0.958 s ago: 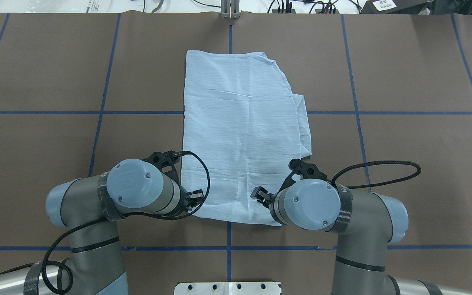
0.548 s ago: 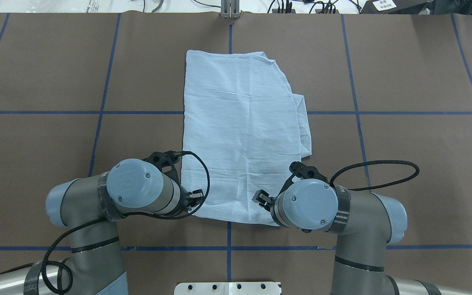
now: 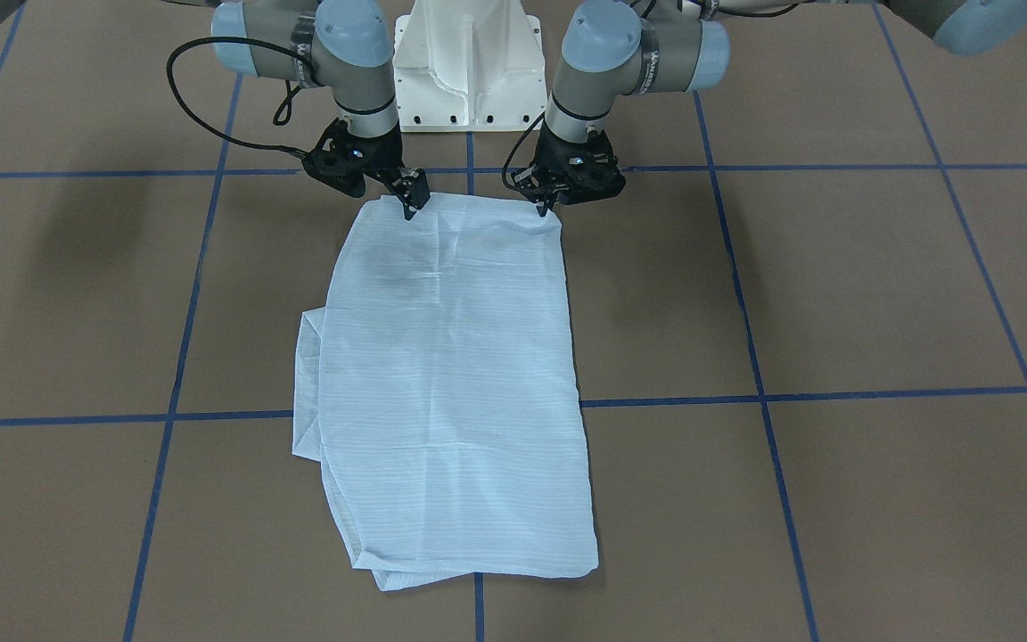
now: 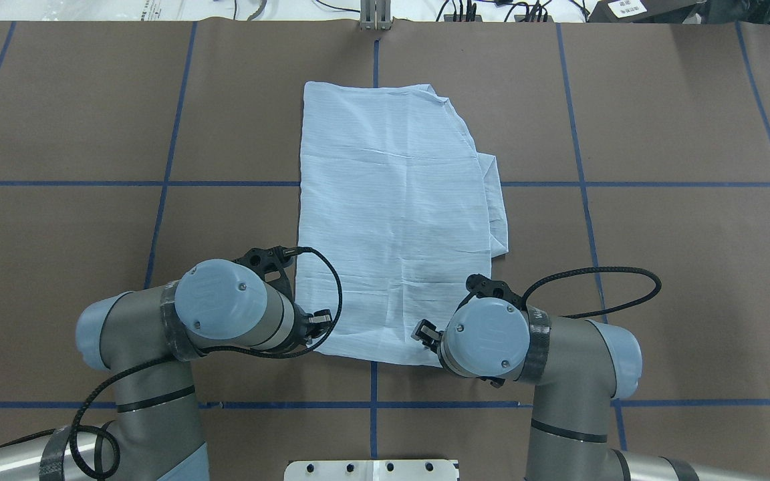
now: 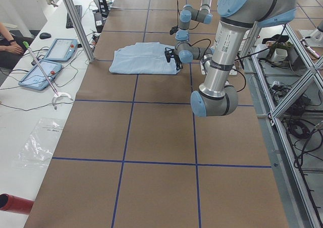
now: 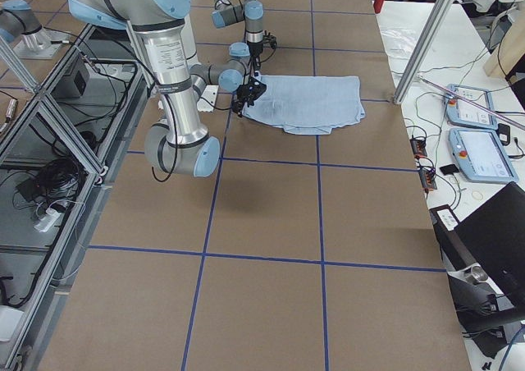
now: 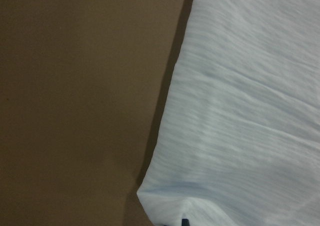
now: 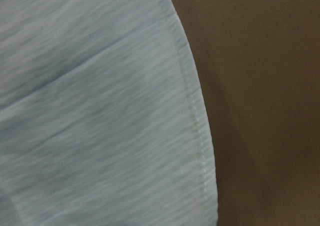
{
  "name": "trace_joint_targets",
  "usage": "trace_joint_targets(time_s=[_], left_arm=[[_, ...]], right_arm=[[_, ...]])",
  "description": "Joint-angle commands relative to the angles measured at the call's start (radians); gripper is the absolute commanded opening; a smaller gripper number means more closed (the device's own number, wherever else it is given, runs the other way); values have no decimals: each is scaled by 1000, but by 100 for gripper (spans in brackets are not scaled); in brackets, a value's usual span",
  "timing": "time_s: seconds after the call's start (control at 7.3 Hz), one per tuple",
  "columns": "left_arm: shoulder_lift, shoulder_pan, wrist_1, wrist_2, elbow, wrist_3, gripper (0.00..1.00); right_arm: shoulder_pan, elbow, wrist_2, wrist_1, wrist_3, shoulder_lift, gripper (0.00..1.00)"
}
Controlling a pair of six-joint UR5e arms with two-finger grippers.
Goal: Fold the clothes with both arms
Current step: 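Grasp the near corners of the folded shirt with both grippers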
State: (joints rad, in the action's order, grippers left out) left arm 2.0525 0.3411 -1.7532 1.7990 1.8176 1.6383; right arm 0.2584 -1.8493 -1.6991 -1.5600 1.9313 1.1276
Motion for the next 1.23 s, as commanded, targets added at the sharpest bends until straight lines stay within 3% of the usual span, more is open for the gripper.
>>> trace_joint_targets(time_s=[0.0, 0.27, 0.41, 0.68, 0.82, 1.1], left_arm=[[0, -1, 0, -1, -1, 0, 0], [0, -1, 0, -1, -3, 0, 0], [0, -1, 0, -1, -3, 0, 0], [0, -1, 0, -3, -3, 0, 0], [0, 1, 0, -3, -3, 0, 0], [-2, 1, 0, -3, -6, 0, 0]], right_arm=[[-14, 2, 1, 0, 0, 4, 100], [-18, 1, 0, 1, 0, 6, 100], [-18, -1, 1, 1, 1, 3, 93], [-18, -5, -1, 3, 0, 1, 32], [-18, -5, 1, 3, 0, 1, 13], [-8, -4, 1, 2, 0, -2, 0]])
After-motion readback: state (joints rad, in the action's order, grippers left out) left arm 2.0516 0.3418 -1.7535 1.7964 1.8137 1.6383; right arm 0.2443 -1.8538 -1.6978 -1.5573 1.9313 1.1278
